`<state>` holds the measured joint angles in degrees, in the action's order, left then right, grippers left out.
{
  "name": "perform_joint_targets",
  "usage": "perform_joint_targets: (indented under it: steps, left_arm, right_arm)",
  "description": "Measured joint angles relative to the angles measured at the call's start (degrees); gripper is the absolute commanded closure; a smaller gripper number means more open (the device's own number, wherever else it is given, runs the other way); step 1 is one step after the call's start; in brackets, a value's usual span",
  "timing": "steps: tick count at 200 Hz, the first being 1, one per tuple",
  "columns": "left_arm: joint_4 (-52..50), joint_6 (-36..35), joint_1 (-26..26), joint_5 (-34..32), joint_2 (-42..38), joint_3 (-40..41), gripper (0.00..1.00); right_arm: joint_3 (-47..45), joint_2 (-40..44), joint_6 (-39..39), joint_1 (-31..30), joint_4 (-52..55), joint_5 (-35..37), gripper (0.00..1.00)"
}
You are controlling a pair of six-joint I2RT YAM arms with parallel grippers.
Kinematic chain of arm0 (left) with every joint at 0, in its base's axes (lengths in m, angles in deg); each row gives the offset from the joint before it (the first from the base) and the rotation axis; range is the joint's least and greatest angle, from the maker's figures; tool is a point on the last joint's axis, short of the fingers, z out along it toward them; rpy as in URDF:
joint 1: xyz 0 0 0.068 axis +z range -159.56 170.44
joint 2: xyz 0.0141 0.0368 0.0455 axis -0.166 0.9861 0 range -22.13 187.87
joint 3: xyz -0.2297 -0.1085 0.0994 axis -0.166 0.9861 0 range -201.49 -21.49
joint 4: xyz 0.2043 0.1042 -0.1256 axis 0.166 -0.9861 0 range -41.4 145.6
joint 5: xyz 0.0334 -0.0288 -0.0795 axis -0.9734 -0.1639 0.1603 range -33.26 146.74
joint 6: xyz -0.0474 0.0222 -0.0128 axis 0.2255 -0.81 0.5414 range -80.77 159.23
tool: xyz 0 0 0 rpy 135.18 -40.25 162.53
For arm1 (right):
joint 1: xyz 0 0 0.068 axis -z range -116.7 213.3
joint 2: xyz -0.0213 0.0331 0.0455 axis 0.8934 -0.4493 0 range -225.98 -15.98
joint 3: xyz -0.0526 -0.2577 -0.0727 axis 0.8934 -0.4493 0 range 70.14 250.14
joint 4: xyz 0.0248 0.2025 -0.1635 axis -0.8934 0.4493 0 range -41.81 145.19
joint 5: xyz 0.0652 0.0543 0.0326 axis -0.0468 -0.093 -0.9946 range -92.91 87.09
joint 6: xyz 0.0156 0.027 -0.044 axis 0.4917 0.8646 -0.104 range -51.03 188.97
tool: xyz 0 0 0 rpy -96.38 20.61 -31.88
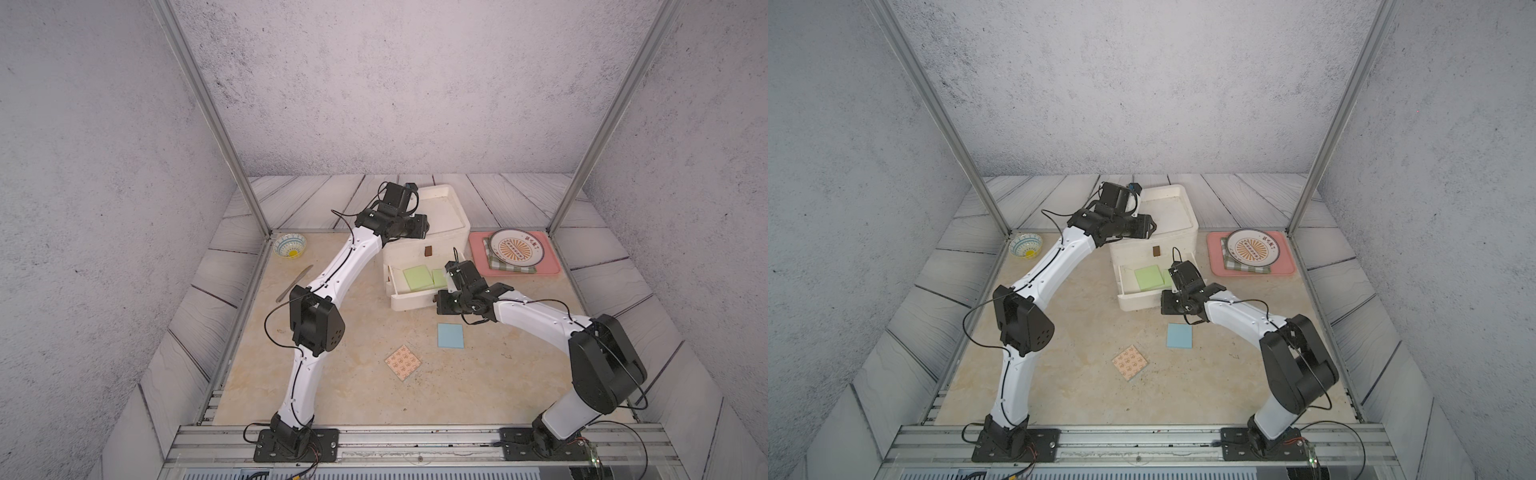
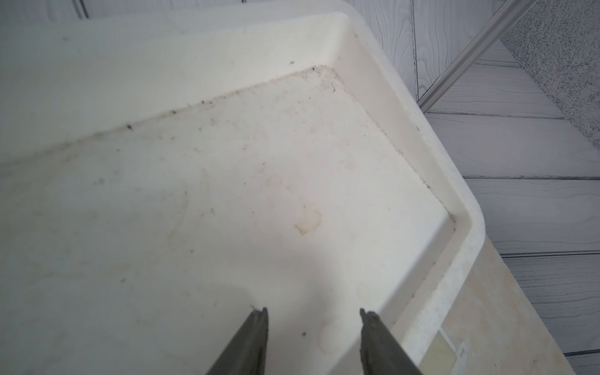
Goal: Please put the sticky notes in the drawer by color
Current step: Close the drawer in the storage box.
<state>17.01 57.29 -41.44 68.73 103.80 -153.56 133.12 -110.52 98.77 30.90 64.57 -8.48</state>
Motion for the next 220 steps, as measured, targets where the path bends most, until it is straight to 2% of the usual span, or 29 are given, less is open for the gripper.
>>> perform_joint_targets:
  steps: [50, 95, 144, 177, 220]
  left_arm:
    - [5.2, -0.3, 0.9, -0.1, -2.4, 5.3, 0.47]
    - [8.2, -0.3, 1.0, -0.1, -5.0, 9.9, 0.47]
    - [8.7, 0.0, 1.0, 0.3, -5.0, 10.1, 0.46]
    - [7.8, -0.1, 1.1, 0.7, -5.0, 9.6, 0.45]
    - [7.3, -0.1, 1.2, 1.1, -5.0, 9.4, 0.44]
  right_arm:
    - [5.4, -5.0, 0.0, 0.2, -1.1, 0.2, 0.97]
    - [5.4, -4.9, -0.1, 0.6, -9.0, 3.1, 0.97]
    - [5.9, -5.5, 0.0, 0.8, -16.9, 6.3, 0.96]
    - [12.0, -10.9, 0.0, 1.1, -19.1, 5.8, 0.96]
    - [11.7, -14.1, -0.4, 1.2, -27.3, 6.3, 0.94]
